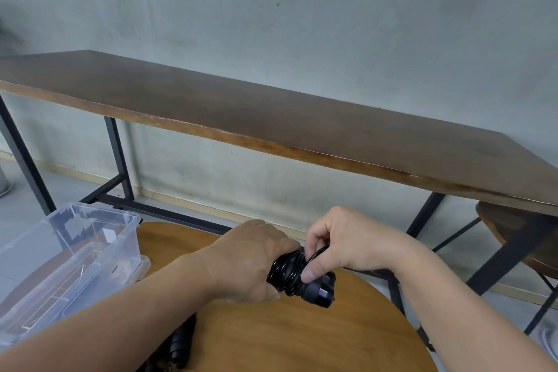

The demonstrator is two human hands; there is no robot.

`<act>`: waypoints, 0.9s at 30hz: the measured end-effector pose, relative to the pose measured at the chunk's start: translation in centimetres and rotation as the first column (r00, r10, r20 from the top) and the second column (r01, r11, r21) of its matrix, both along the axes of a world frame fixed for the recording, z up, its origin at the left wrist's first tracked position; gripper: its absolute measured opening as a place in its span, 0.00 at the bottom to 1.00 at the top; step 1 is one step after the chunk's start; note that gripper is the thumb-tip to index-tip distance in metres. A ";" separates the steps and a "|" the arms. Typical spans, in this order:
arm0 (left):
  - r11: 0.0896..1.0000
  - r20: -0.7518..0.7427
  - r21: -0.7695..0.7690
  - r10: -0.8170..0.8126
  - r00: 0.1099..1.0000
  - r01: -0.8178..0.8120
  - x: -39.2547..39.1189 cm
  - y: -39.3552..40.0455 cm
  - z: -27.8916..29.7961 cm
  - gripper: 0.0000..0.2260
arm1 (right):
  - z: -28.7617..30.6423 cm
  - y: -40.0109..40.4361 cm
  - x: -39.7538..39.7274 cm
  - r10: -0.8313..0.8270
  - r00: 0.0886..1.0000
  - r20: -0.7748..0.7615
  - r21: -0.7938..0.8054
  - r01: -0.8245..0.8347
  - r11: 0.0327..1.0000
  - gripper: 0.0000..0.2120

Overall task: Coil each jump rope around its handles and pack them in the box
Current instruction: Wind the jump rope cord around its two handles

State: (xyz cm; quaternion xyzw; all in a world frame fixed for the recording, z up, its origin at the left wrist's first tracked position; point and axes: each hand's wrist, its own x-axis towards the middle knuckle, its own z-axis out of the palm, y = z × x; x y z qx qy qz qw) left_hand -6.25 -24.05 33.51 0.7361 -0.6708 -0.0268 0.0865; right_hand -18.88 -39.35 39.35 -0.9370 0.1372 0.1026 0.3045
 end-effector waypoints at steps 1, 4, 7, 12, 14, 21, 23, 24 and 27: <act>1.000 -0.003 0.008 -0.003 1.000 0.004 -0.1 0.0 0.2 0.16 | -0.2 -0.3 0.2 0.010 1.000 0.006 0.040 -0.011 0.999 0.10; 0.998 -0.032 0.059 0.023 0.999 -0.021 -0.2 0.1 0.5 0.14 | -0.9 -1.3 0.5 0.024 1.000 0.021 0.141 -0.026 0.990 0.09; 0.991 -0.206 0.131 0.060 0.977 -0.033 -0.6 0.6 0.9 0.13 | -1.9 -2.4 0.6 -0.010 0.999 0.046 0.262 -0.002 0.965 0.06; 0.996 -0.544 0.072 0.081 0.835 -0.051 -1.0 1.3 1.8 0.14 | -5.3 -3.1 0.2 -0.253 0.965 0.072 0.744 0.117 0.658 0.04; 0.995 -0.624 0.061 0.096 0.775 -0.074 -0.8 1.6 1.7 0.19 | -6.8 -2.2 0.3 -0.357 0.932 0.060 0.851 0.140 0.506 0.04; 0.974 -0.727 -0.020 0.141 0.672 -0.226 0.4 1.8 -0.5 0.35 | -9.4 1.2 0.7 -0.533 0.837 0.125 0.922 0.101 0.374 0.10; 0.967 -0.763 -0.068 0.108 0.638 -0.246 0.4 1.7 -0.7 0.35 | -9.6 2.0 0.8 -0.565 0.816 0.121 0.919 0.123 0.374 0.08; 0.961 -0.777 -0.091 0.096 0.622 -0.261 0.4 1.6 -0.7 0.33 | -9.7 2.3 0.8 -0.584 0.803 0.119 0.918 0.136 0.373 0.09; 0.953 -0.746 -0.132 0.084 0.661 -0.271 0.4 1.4 -0.9 0.25 | -9.8 3.2 0.7 -0.621 0.771 0.142 0.875 0.195 0.442 0.13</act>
